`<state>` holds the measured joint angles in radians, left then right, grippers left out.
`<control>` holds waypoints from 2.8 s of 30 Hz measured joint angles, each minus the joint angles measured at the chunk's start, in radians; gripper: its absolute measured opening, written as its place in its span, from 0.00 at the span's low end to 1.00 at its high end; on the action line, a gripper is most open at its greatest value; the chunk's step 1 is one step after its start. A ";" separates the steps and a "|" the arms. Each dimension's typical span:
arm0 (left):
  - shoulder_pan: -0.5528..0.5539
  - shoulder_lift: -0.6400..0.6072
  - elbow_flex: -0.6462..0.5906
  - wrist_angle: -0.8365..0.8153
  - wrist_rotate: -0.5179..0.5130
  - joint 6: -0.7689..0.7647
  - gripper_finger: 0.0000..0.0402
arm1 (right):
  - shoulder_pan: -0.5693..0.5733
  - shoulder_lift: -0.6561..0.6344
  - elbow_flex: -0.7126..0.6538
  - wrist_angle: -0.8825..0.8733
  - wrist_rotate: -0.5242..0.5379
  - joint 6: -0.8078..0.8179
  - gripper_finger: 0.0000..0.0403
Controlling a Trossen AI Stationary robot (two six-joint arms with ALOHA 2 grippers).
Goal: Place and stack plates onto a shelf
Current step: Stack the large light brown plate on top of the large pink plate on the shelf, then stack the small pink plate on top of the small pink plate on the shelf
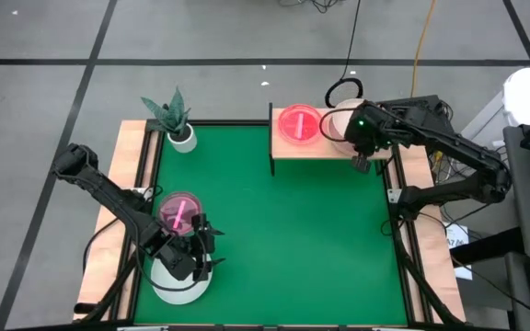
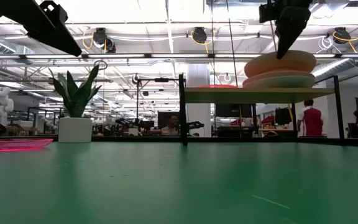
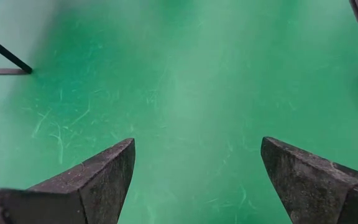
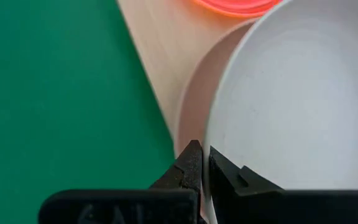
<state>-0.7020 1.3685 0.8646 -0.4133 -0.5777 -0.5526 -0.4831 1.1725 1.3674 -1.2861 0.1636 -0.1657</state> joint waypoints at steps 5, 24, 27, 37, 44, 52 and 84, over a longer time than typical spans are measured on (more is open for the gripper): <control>0.000 0.000 0.000 0.004 0.000 -0.002 0.87 | 0.001 0.000 -0.032 0.014 -0.011 0.000 0.01; 0.003 0.000 0.000 0.007 0.000 0.042 0.87 | 0.001 -0.005 -0.131 0.081 0.019 -0.003 0.13; 0.003 0.000 0.000 0.007 0.000 0.042 0.87 | 0.001 -0.013 -0.131 0.086 0.019 0.000 0.15; 0.003 0.000 0.000 0.007 0.000 0.038 0.87 | 0.016 -0.057 -0.131 0.088 0.019 0.008 0.16; 0.003 0.000 0.000 0.007 0.000 0.034 0.87 | 0.093 -0.100 -0.131 0.139 0.019 0.071 0.14; -0.001 0.000 -0.001 -0.039 0.093 0.025 0.87 | 0.276 -0.145 -0.140 0.230 0.020 0.232 0.14; 0.147 -0.008 -0.054 -0.564 0.115 -0.453 0.87 | 0.953 0.102 -0.603 1.106 0.328 0.464 0.14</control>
<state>-0.5549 1.3609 0.8110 -0.9773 -0.4626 -1.0054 0.4703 1.2741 0.7639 -0.1804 0.4914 0.2985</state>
